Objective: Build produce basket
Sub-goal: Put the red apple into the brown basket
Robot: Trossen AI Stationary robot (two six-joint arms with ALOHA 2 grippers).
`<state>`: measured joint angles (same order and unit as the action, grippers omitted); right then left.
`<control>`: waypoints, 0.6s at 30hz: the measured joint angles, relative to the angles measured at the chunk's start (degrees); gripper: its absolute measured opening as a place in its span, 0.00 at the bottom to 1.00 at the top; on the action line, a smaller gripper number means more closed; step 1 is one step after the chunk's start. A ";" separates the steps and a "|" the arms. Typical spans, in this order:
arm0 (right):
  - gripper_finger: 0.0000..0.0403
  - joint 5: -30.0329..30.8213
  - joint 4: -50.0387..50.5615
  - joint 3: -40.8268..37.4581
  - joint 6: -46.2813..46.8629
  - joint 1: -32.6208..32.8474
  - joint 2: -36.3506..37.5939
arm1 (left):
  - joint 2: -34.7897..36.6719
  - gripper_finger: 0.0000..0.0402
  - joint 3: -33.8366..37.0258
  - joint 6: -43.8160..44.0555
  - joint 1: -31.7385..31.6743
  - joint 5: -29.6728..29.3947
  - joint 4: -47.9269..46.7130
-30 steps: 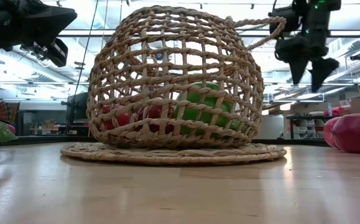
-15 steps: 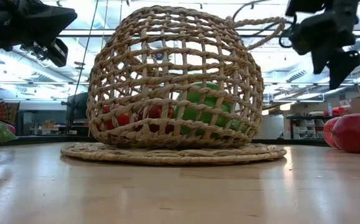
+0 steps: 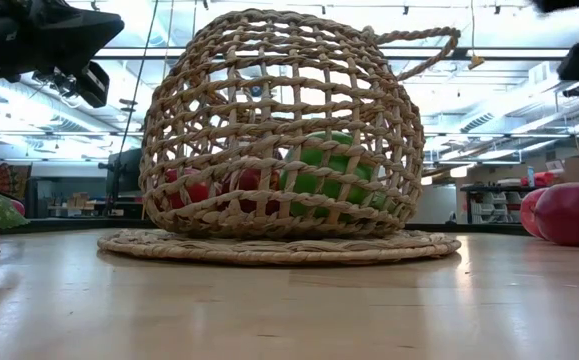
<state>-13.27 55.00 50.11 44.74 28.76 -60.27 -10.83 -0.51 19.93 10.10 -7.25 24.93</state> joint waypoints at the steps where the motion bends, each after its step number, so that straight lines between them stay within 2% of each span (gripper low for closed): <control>1: 0.98 -0.95 -2.16 0.01 -2.32 2.00 -1.20 | 0.00 0.08 0.00 0.01 0.00 -0.02 0.00; 4: 0.98 -0.79 -8.28 0.03 -9.56 7.19 -5.01 | 0.00 0.08 0.00 0.01 0.01 -0.02 0.00; 7: 0.98 2.14 -12.82 1.51 -15.26 10.07 -8.92 | 0.00 0.07 0.00 0.01 0.01 0.00 0.00; 12: 0.95 3.16 -12.90 4.50 -28.62 13.24 -14.89 | 0.00 0.07 0.00 0.00 -0.01 0.00 0.00; 18: 0.93 2.51 -7.62 4.55 -38.91 15.97 -21.09 | 0.00 0.09 0.00 -0.01 -0.01 0.00 0.00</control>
<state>-10.76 47.38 54.65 5.84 44.73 -81.36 -10.83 -0.51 19.92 10.09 -7.25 24.93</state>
